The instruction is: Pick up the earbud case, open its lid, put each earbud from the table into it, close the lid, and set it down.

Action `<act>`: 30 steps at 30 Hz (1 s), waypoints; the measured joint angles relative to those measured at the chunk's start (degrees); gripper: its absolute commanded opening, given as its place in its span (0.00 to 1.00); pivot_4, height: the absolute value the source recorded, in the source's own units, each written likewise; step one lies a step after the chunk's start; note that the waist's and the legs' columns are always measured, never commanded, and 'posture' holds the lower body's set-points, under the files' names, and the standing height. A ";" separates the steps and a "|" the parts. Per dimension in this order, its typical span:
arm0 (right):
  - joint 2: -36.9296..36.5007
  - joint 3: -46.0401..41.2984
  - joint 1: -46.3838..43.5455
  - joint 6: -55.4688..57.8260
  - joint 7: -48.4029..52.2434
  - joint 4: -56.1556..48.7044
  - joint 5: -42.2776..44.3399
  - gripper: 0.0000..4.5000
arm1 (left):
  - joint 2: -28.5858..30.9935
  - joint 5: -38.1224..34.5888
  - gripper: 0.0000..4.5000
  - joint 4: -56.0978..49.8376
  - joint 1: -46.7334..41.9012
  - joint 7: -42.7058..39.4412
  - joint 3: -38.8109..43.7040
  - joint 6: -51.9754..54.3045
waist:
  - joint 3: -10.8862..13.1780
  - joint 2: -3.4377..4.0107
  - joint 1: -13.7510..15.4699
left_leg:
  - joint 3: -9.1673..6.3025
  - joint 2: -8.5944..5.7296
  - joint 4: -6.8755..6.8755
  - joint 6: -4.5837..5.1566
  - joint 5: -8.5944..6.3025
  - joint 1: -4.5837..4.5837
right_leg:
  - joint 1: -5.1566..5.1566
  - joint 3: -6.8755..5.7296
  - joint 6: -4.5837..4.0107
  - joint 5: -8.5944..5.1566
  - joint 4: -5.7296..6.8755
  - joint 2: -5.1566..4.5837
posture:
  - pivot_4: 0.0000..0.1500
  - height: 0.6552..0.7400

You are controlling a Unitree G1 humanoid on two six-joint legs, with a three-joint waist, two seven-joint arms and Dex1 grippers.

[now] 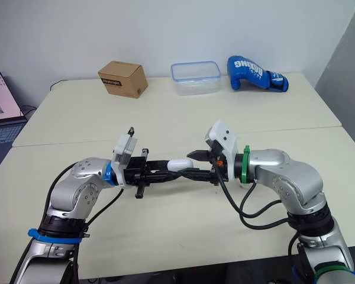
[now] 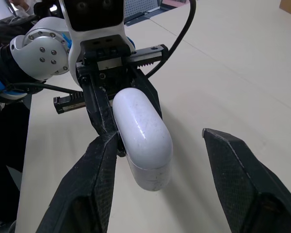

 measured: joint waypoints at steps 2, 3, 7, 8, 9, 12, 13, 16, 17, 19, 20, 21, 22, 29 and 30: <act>0.27 0.18 -0.22 0.00 0.03 0.62 0.05 0.63 | 0.15 0.00 0.19 -0.10 0.12 0.12 0.07 0.40 | 0.00 0.00 -0.01 | 0.00 0.00 0.00 0.00 0.00 0.00 | 0.00 0.00 0.00 0.00 0.00 0.00 | 1.00 0.89; 0.45 0.26 -0.45 0.00 0.07 1.02 0.06 0.63 | 0.15 0.00 0.19 -0.13 0.21 0.24 0.21 0.44 | 0.00 0.00 -0.02 | 0.01 0.00 0.00 0.00 0.00 0.00 | 0.00 0.01 0.00 0.00 0.00 0.00 | 1.00 0.89; 0.69 0.50 -1.41 -0.01 0.27 1.49 0.16 0.63 | 0.22 0.01 0.19 -0.75 0.77 0.62 0.60 0.46 | 0.00 0.00 -0.03 | 0.00 0.00 0.00 0.00 0.00 0.00 | 0.00 0.00 0.00 0.00 -0.01 0.00 | 1.00 0.89; 0.78 0.50 -1.81 -0.04 0.33 1.67 0.25 0.63 | 0.27 0.03 0.19 -0.83 0.92 0.68 0.59 0.47 | 0.00 0.00 -0.03 | 0.01 0.00 0.00 0.00 0.00 0.00 | 0.00 0.02 0.00 0.00 0.00 0.00 | 1.00 0.89; 0.81 0.50 -2.30 -0.08 0.39 1.83 0.39 0.63 | 0.27 0.03 0.19 -0.98 1.14 0.75 0.57 0.47 | 0.00 0.00 -0.03 | 0.00 0.00 0.00 0.00 0.00 0.00 | 0.00 0.01 0.00 0.00 0.00 0.00 | 1.00 0.89; 0.70 -0.90 -2.86 -0.64 -0.31 3.24 -0.07 0.63 | 0.30 0.00 0.19 -2.17 1.98 -0.26 -0.68 0.41 | 0.00 0.00 0.11 | -0.01 -0.02 0.00 0.00 0.00 0.00 | 0.01 0.00 0.00 0.00 -0.02 -0.01 | 1.00 0.89; 0.71 -1.12 -2.91 -0.85 -0.26 3.49 -0.05 0.63 | 0.29 0.03 0.19 -2.17 2.09 -0.25 -0.88 0.41 | 0.00 0.00 0.08 | 0.00 -0.02 0.00 0.00 0.00 0.00 | 0.00 0.01 0.00 0.00 -0.02 -0.01 | 1.00 0.89; 0.79 -1.13 -3.00 -1.19 -0.25 3.57 -0.03 0.63 | 0.29 0.04 0.19 -2.17 2.09 -0.25 -0.90 0.33 | 0.00 0.01 -0.04 | 0.00 0.00 -0.02 0.00 0.00 0.00 | -0.01 0.01 0.00 0.00 0.00 0.00 | 1.00 0.89; 0.80 -1.14 -3.09 -1.21 -0.25 3.59 -0.02 0.63 | 0.29 0.04 0.19 -2.17 2.10 -0.25 -0.92 0.32 | 0.00 0.01 -0.05 | 0.00 0.00 -0.02 0.00 0.00 0.00 | -0.01 0.01 0.00 0.00 0.00 0.00 | 1.00 0.89; 0.81 -1.15 -3.35 -1.24 -0.19 3.60 -0.01 0.63 | 0.29 0.05 0.19 -2.17 2.10 -0.25 -0.92 0.28 | 0.00 0.01 -0.05 | 0.01 0.00 -0.02 0.00 0.00 0.00 | -0.01 0.02 0.00 0.00 -0.01 0.00 | 1.00 0.89; 0.78 -1.16 -3.38 -1.24 -0.08 3.60 0.04 0.63 | 0.29 0.06 0.19 -2.17 2.09 -0.24 -0.92 0.23 | 0.00 0.01 -0.04 | 0.01 0.00 -0.02 0.00 0.00 0.00 | 0.00 0.02 0.00 0.00 -0.01 0.00 | 1.00 0.89; 0.59 -1.16 -3.37 -1.24 0.29 3.60 0.16 0.63 | 0.28 0.16 0.19 -2.14 2.07 -0.17 -0.92 0.08 | 0.00 0.01 -0.02 | 0.01 -0.01 -0.02 0.00 0.00 0.00 | 0.00 0.02 0.00 0.00 -0.01 0.00 | 1.00 0.89; 0.11 -1.24 -3.37 -1.14 1.05 3.57 0.63 0.63 | 0.19 0.27 0.19 -1.87 1.97 -0.03 -0.91 -0.39 | 0.00 0.01 0.00 | 0.00 -0.01 -0.02 0.00 0.00 0.00 | 0.00 0.01 0.00 0.00 -0.02 0.00 | 1.00 0.89; -8.85 -3.51 -7.90 0.83 7.10 2.38 4.34 0.63 | -1.41 1.76 0.19 5.33 -2.44 2.61 0.09 -6.40 | 0.00 0.00 0.06 | 0.02 0.00 -0.02 0.00 0.00 0.02 | 0.01 -0.01 0.00 0.01 -0.02 0.00 | 1.00 0.89; -10.12 -3.46 -8.46 0.67 7.71 2.71 3.94 0.63 | -1.53 1.97 0.19 6.13 -2.84 2.71 0.50 -7.31 | -0.01 0.00 0.04 | 0.02 0.01 -0.02 0.00 0.00 0.01 | 0.01 -0.03 0.00 0.01 -0.05 0.01 | 1.00 0.89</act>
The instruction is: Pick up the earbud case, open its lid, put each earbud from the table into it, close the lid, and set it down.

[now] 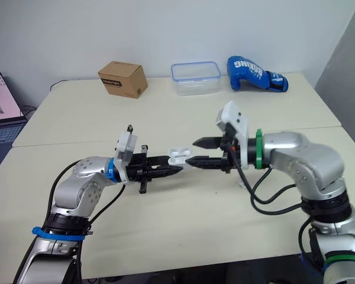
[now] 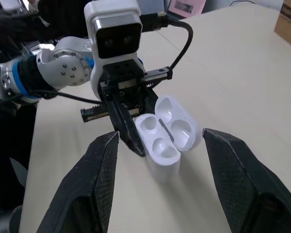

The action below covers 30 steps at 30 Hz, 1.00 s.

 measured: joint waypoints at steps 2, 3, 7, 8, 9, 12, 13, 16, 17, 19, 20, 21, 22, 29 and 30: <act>-2.36 0.19 -0.53 -0.99 1.03 1.51 -1.97 0.63 | -0.13 0.67 0.19 1.85 -0.77 0.20 0.21 -1.36 | 0.00 0.00 -0.02 | 0.05 -0.01 -0.01 0.00 0.00 -0.01 | 0.00 0.02 0.00 0.00 -0.03 -0.01 | 1.00 0.89; -3.35 0.36 -0.53 -1.54 1.46 2.46 -2.91 0.63 | -0.23 0.76 0.19 2.32 -0.90 0.36 0.22 -1.70 | 0.00 0.00 -0.04 | 0.06 -0.02 0.00 0.00 0.00 -0.01 | 0.00 0.03 0.00 0.00 -0.03 -0.02 | 1.00 0.89; -7.01 3.75 0.30 -5.12 2.75 5.69 -8.94 0.63 | -0.81 0.87 0.19 4.19 -1.86 0.96 0.24 -2.65 | 0.00 0.00 -0.05 | 0.07 -0.02 0.00 0.00 0.00 -0.01 | -0.01 0.04 0.00 0.00 -0.01 -0.02 | 1.00 0.89; -7.91 4.75 1.11 -6.17 3.19 6.66 -10.71 0.63 | -0.78 0.89 0.19 4.48 -2.00 0.96 0.39 -2.86 | 0.00 -0.01 -0.04 | 0.08 -0.02 0.01 0.00 0.00 -0.01 | -0.01 0.04 0.00 0.00 0.00 -0.02 | 1.00 0.89; -8.19 5.22 1.67 -6.84 3.55 7.49 -11.58 0.63 | -0.75 0.90 0.19 4.70 -2.10 0.95 0.49 -3.11 | 0.00 0.00 -0.06 | 0.09 -0.02 0.01 0.00 0.00 -0.02 | -0.02 0.05 0.00 0.00 0.00 -0.02 | 1.00 0.89; -10.40 8.01 2.96 -9.85 5.99 8.72 -15.35 0.63 | -0.73 0.94 0.19 5.41 -2.43 0.90 0.51 -3.40 | 0.00 0.00 -0.07 | 0.10 -0.01 0.01 0.00 0.00 -0.01 | -0.02 0.05 0.00 0.00 -0.02 -0.02 | 1.00 0.89; -11.20 9.05 3.36 -10.88 6.85 9.32 -16.64 0.63 | -0.74 0.97 0.19 5.53 -2.42 0.89 0.51 -3.42 | 0.00 0.00 -0.07 | 0.12 -0.02 0.00 0.00 0.00 -0.01 | -0.02 0.07 0.00 0.00 -0.02 -0.02 | 1.00 0.89; -12.18 11.33 4.10 -12.92 9.03 11.69 -19.87 0.63 | -0.92 1.38 0.19 5.55 -2.44 0.89 0.35 -3.71 | 0.00 0.00 -0.07 | 0.13 -0.02 0.02 0.00 0.00 -0.01 | -0.02 0.08 0.01 0.00 0.00 -0.02 | 1.00 0.89; -12.25 11.68 4.27 -13.34 9.75 12.30 -20.68 0.63 | -1.11 1.75 0.19 5.55 -2.44 0.88 0.06 -3.89 | 0.00 0.00 -0.06 | 0.12 -0.01 0.02 0.00 0.00 -0.01 | -0.02 0.07 0.01 0.00 0.00 -0.02 | 1.00 0.89; -12.65 12.92 4.46 -14.45 11.26 13.20 -22.43 0.63 | -1.85 2.40 0.19 5.55 -2.43 0.93 -0.56 -4.59 | 0.00 0.00 -0.06 | 0.12 -0.02 0.02 0.00 0.00 -0.01 | -0.01 0.07 0.01 0.00 -0.02 -0.02 | 1.00 0.89; -12.82 13.52 4.69 -14.74 11.84 13.52 -23.15 0.63 | -2.04 2.60 0.19 5.54 -2.43 0.98 -0.96 -4.68 | 0.00 -0.01 -0.06 | 0.12 -0.02 0.02 0.00 0.00 -0.01 | -0.01 0.07 0.01 0.00 -0.02 -0.03 | 1.00 0.89; -12.95 13.99 5.30 -15.27 12.40 13.89 -24.18 0.63 | -2.30 2.80 0.19 5.52 -2.40 1.07 -1.28 -4.65 | 0.00 -0.01 -0.05 | 0.12 -0.02 0.02 0.00 0.00 -0.02 | -0.01 0.07 0.01 0.00 -0.03 -0.03 | 1.00 0.89; -13.03 14.60 5.76 -15.68 12.85 14.51 -24.87 0.63 | -2.51 2.83 0.19 5.44 -2.33 1.17 -1.31 -4.57 | 0.00 -0.01 -0.05 | 0.12 -0.02 0.02 0.00 0.00 -0.02 | -0.02 0.08 0.01 0.00 -0.03 -0.03 | 1.00 0.89; -12.47 18.70 6.46 -17.78 14.58 17.95 -31.39 0.63 | -2.72 3.12 0.19 3.45 -1.98 2.79 -1.67 -3.40 | 0.00 0.00 -0.03 | 0.13 -0.02 0.02 0.00 0.00 -0.01 | -0.02 0.09 0.01 0.00 -0.02 -0.03 | 1.00 0.89; -12.00 18.84 6.46 -17.93 14.58 18.47 -32.12 0.63 | -2.98 3.15 0.19 3.33 -1.79 3.03 -1.70 -3.37 | 0.00 0.00 -0.04 | 0.13 -0.01 0.02 0.00 0.00 -0.01 | -0.02 0.09 0.01 0.00 -0.02 -0.03 | 1.00 0.89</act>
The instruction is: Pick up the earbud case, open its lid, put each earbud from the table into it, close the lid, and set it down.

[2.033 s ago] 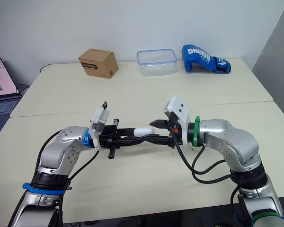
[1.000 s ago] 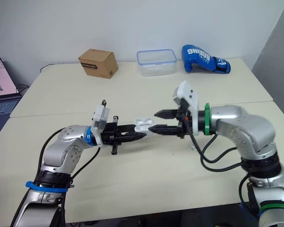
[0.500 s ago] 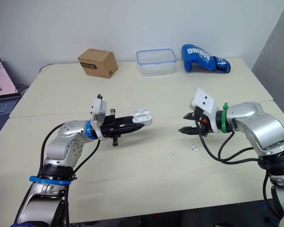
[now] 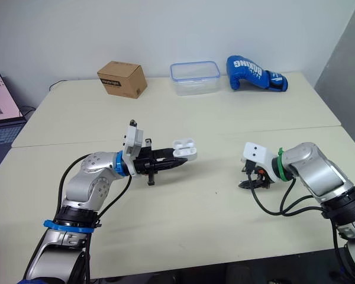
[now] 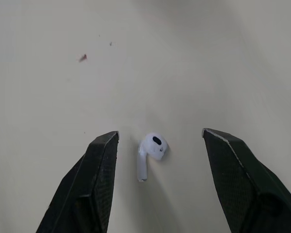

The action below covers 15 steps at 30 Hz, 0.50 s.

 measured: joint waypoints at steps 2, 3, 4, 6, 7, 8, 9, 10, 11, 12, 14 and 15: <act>0.51 0.39 0.00 -0.18 0.03 0.26 -1.16 0.63 | -0.21 0.02 0.19 -0.10 0.18 0.48 -0.34 0.10 | 0.00 0.00 0.01 | -0.01 0.00 0.00 0.00 0.00 0.00 | 0.00 0.00 0.00 0.00 0.00 0.00 | 1.00 0.89; 0.81 0.48 0.08 -0.26 0.07 0.40 -1.48 0.63 | -0.24 0.02 0.19 -0.20 0.21 0.64 -0.60 0.20 | 0.00 0.00 0.01 | -0.01 0.00 0.00 0.00 0.00 0.00 | 0.00 0.00 0.00 0.00 0.00 0.00 | 1.00 0.89; 1.08 0.55 0.22 -0.32 0.11 0.48 -1.90 0.63 | -0.27 0.02 0.19 -0.44 0.24 0.73 -0.66 0.31 | 0.00 0.00 0.02 | -0.01 0.00 0.00 0.00 0.00 0.00 | 0.00 0.00 0.00 0.00 0.00 0.00 | 1.00 0.89; 1.59 0.62 0.78 -0.38 0.15 0.91 -2.77 0.63 | -0.28 0.02 0.19 -0.98 0.24 0.87 -0.67 0.52 | 0.00 0.00 0.03 | -0.01 0.00 0.00 0.00 0.00 0.00 | 0.00 0.00 0.00 0.00 -0.01 -0.01 | 1.00 0.89; 1.78 0.63 1.25 -0.38 0.18 1.08 -3.19 0.63 | -0.27 0.02 0.19 -1.38 0.25 0.98 -0.66 0.80 | 0.00 0.00 0.03 | -0.01 -0.01 0.00 0.00 0.00 0.00 | 0.00 0.00 0.00 0.00 0.00 -0.01 | 1.00 0.89; 2.01 0.59 1.50 -0.45 0.15 1.27 -3.30 0.63 | -0.24 0.02 0.19 -1.64 0.25 1.07 -0.66 0.99 | 0.00 0.00 0.03 | 0.00 -0.01 0.00 0.00 0.00 0.00 | 0.00 0.00 0.00 0.00 0.00 -0.01 | 1.00 0.89; 2.06 0.58 1.53 -0.64 0.15 1.27 -3.43 0.63 | -0.23 0.01 0.19 -1.76 0.25 1.16 -0.67 1.16 | 0.00 0.00 0.04 | 0.00 0.00 0.00 0.00 0.00 0.01 | 0.01 0.01 0.00 0.00 0.00 -0.01 | 1.00 0.89; 2.10 0.55 1.61 -0.86 0.15 1.27 -3.60 0.63 | -0.23 0.02 0.19 -1.84 0.25 1.27 -0.67 1.24 | -0.01 -0.01 0.04 | 0.00 0.00 0.00 0.00 0.00 0.01 | 0.01 0.00 0.00 0.00 0.00 0.00 | 1.00 0.89; 2.16 0.41 1.73 -0.96 0.15 1.27 -3.71 0.63 | -0.20 0.02 0.19 -1.87 0.27 1.37 -0.67 1.34 | -0.01 -0.01 0.04 | 0.00 0.00 0.00 0.00 0.00 0.01 | 0.01 0.00 0.00 0.00 0.00 0.00 | 1.00 0.89; 2.26 0.20 1.93 -1.02 0.10 1.26 -3.74 0.63 | -0.11 0.01 0.19 -1.89 0.29 1.45 -0.67 1.43 | -0.01 -0.01 0.05 | -0.01 0.00 0.00 0.00 0.00 0.01 | 0.02 0.00 0.00 0.00 0.00 0.00 | 1.00 0.89; 2.47 -0.20 2.23 -1.02 0.04 1.26 -3.78 0.63 | -0.06 0.02 0.19 -1.90 0.30 1.52 -0.66 1.55 | -0.01 -0.02 0.05 | 0.00 0.00 0.00 0.00 0.00 0.02 | 0.02 0.00 0.00 0.00 0.00 0.00 | 1.00 0.89; 2.53 -0.27 2.29 -0.99 0.00 1.23 -3.80 0.63 | -0.05 0.02 0.19 -1.90 0.31 1.51 -0.67 1.62 | -0.02 -0.02 0.04 | 0.00 0.00 0.00 0.00 0.00 0.02 | 0.02 0.00 0.00 0.00 0.00 0.00 | 1.00 0.89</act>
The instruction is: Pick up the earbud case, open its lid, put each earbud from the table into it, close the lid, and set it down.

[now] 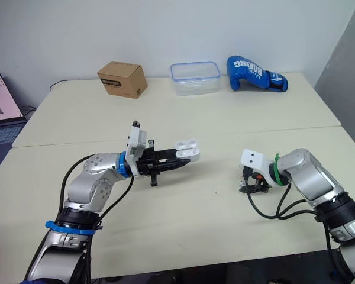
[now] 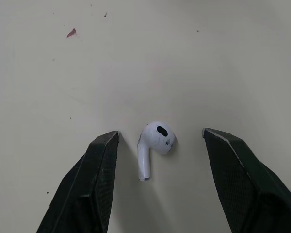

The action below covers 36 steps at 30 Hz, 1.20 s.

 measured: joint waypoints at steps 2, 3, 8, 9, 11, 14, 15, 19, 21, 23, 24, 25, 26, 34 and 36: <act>0.14 -0.27 0.19 0.12 -0.04 -0.06 -0.02 0.55 | 0.08 0.00 0.19 -0.01 0.00 -0.03 0.00 0.20 | 0.00 0.00 0.00 | 0.00 0.00 0.00 0.00 0.00 0.00 | 0.00 0.00 0.00 0.00 0.01 0.00 | 1.00 0.89; 0.22 -0.37 0.31 0.14 -0.06 -0.14 -0.01 0.50 | 0.11 0.00 0.19 -0.02 0.00 -0.05 0.00 0.37 | 0.00 0.00 0.00 | 0.00 0.00 0.00 0.00 0.00 0.00 | 0.00 0.00 0.00 0.00 0.01 0.00 | 1.00 0.89; 0.32 -0.45 0.83 0.25 0.01 -1.10 0.02 0.10 | 0.18 0.00 0.19 -0.01 0.00 -0.45 0.00 0.65 | 0.00 0.00 0.01 | -0.01 0.00 0.00 0.00 0.00 0.00 | 0.01 0.00 0.00 0.00 0.00 0.00 | 1.00 0.89; 0.32 -0.50 0.93 0.27 -0.02 -1.20 0.02 0.09 | 0.18 0.00 0.19 -0.01 0.00 -0.66 0.00 0.65 | 0.00 -0.01 0.00 | 0.00 0.00 0.00 0.00 0.00 0.01 | 0.02 0.00 0.00 0.00 0.00 0.00 | 1.00 0.89; 0.31 -0.58 1.05 0.30 -0.04 -1.25 0.01 0.09 | 0.18 0.01 0.19 0.01 0.00 -0.90 0.00 0.61 | -0.01 -0.01 0.00 | -0.01 0.00 0.01 0.00 0.00 0.01 | 0.02 0.00 0.00 0.00 0.00 0.00 | 1.00 0.89; 0.19 -0.60 1.16 0.22 0.04 -1.39 -0.01 0.09 | 0.17 0.12 0.19 0.04 0.06 -0.98 0.00 0.51 | -0.01 -0.01 0.01 | -0.01 0.00 0.01 0.00 0.00 0.01 | 0.02 0.00 0.00 0.00 0.00 0.00 | 1.00 0.89; 0.07 -0.59 1.18 -0.01 0.17 -1.41 -0.01 0.09 | 0.17 0.16 0.19 0.06 0.11 -1.02 0.00 0.46 | -0.01 -0.01 0.00 | -0.01 -0.01 0.01 0.00 0.00 0.01 | 0.02 0.00 0.00 0.00 0.00 0.00 | 1.00 0.89; -0.93 -0.45 1.21 -2.33 1.85 -1.11 -0.69 0.09 | 0.17 0.34 0.19 0.16 0.35 -1.17 0.00 0.11 | 0.00 -0.01 0.10 | -0.01 -0.02 0.01 0.00 0.00 0.00 | 0.02 0.00 0.00 0.00 -0.01 -0.01 | 1.00 0.89; -2.29 -0.37 1.04 -4.76 3.91 -0.22 -1.58 0.09 | 0.17 0.37 0.19 0.21 0.41 -1.20 0.00 -0.21 | 0.00 -0.01 0.11 | 0.00 -0.03 0.01 0.00 0.00 -0.01 | 0.02 -0.01 0.00 0.00 -0.02 -0.02 | 1.00 0.89; -3.67 -0.35 0.18 -7.57 6.41 1.13 -1.98 0.09 | 0.17 0.39 0.19 0.21 0.40 -1.22 0.00 -0.36 | 0.00 -0.01 0.04 | 0.02 -0.02 0.01 0.00 0.00 0.00 | 0.00 0.00 0.00 0.00 -0.01 -0.02 | 1.00 0.89; -4.41 -0.22 -0.44 -9.48 8.00 1.65 -2.39 0.09 | 0.16 0.40 0.19 0.21 0.40 -1.21 -0.01 -0.38 | 0.00 0.00 0.01 | 0.02 -0.01 0.01 0.00 0.00 0.00 | -0.01 0.00 0.00 0.00 0.00 -0.01 | 1.00 0.89; -5.07 -0.05 -0.86 -11.01 9.29 2.08 -2.76 0.09 | 0.14 0.40 0.19 0.21 0.40 -1.20 -0.02 -0.38 | 0.00 -0.01 -0.01 | 0.03 -0.01 0.00 0.00 0.00 0.00 | -0.01 0.00 0.00 0.00 0.00 -0.01 | 1.00 0.89; -6.13 0.30 -1.61 -13.49 11.51 2.79 -3.89 0.09 | 0.14 0.40 0.19 0.20 0.40 -1.18 -0.02 -0.38 | 0.00 -0.01 -0.04 | 0.03 0.00 0.00 0.00 0.00 0.00 | -0.01 0.00 0.00 0.00 -0.01 -0.01 | 1.00 0.89; -7.41 2.67 -2.92 -23.04 21.02 3.65 -7.61 0.09 | 0.14 0.40 0.19 0.12 0.45 -1.03 -0.03 -0.37 | 0.00 -0.01 -0.04 | 0.04 0.00 0.01 0.00 0.00 0.00 | 0.00 0.00 0.01 0.00 -0.01 -0.01 | 1.00 0.89; -7.49 2.88 -2.54 -24.43 21.35 3.54 -8.98 0.09 | 0.14 0.39 0.19 -0.01 0.52 -0.97 -0.04 -0.36 | 0.00 -0.01 -0.02 | 0.03 0.00 0.01 0.00 0.00 0.00 | 0.00 0.00 0.01 0.00 -0.01 -0.01 | 1.00 0.89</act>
